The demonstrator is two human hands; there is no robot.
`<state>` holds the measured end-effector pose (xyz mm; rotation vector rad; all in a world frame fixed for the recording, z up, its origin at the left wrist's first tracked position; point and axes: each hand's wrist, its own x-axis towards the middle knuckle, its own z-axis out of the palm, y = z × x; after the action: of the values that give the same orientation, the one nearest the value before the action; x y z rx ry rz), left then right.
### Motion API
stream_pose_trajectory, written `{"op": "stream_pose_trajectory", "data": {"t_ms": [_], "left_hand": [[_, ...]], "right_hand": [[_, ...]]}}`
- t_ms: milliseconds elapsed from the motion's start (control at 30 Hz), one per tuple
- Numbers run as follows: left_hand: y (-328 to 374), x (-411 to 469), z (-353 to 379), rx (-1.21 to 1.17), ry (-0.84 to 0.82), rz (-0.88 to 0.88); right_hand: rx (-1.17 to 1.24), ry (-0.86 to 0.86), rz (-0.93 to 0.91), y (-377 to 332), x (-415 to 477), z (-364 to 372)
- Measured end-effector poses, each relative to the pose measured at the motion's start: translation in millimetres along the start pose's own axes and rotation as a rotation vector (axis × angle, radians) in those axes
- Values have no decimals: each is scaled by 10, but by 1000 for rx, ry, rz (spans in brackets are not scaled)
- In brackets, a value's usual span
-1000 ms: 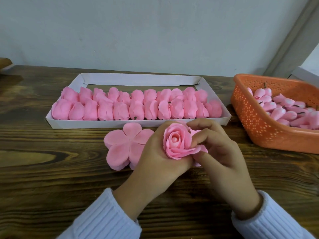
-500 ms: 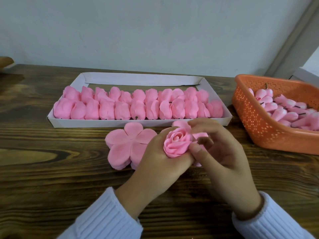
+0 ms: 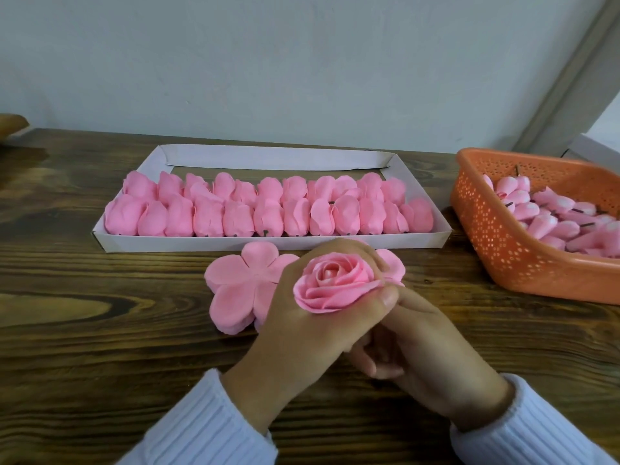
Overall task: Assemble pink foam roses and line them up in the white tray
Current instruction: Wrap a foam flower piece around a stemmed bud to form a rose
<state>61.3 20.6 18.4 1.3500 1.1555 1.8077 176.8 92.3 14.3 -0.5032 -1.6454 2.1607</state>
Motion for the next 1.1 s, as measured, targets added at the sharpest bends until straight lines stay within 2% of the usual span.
{"op": "stream_pose_trajectory", "data": {"t_ms": [67, 267, 367, 467, 600, 700, 833, 967, 1100], "left_hand": [[2, -4, 11, -6, -21, -5], [4, -10, 30, 13, 62, 0], [5, -16, 43, -38, 108, -11], [37, -28, 39, -97, 72, -55], [48, -12, 23, 25, -29, -58], [20, 2, 40, 41, -67, -27], [-17, 10, 63, 59, -23, 2], [-30, 10, 83, 86, 5, 6], [-43, 11, 87, 84, 12, 36]], "right_hand": [[19, -48, 32, 3, -6, -1], [77, 28, 51, 23, 4, -15], [84, 12, 59, 48, 5, -15], [199, -86, 114, 30, 28, -33], [364, -252, 225, -4, 46, -55], [387, -203, 183, 27, 39, -74], [512, -145, 122, 41, 36, -54], [578, -181, 66, 22, 36, -44], [544, -197, 42, 22, 38, -51]]}}
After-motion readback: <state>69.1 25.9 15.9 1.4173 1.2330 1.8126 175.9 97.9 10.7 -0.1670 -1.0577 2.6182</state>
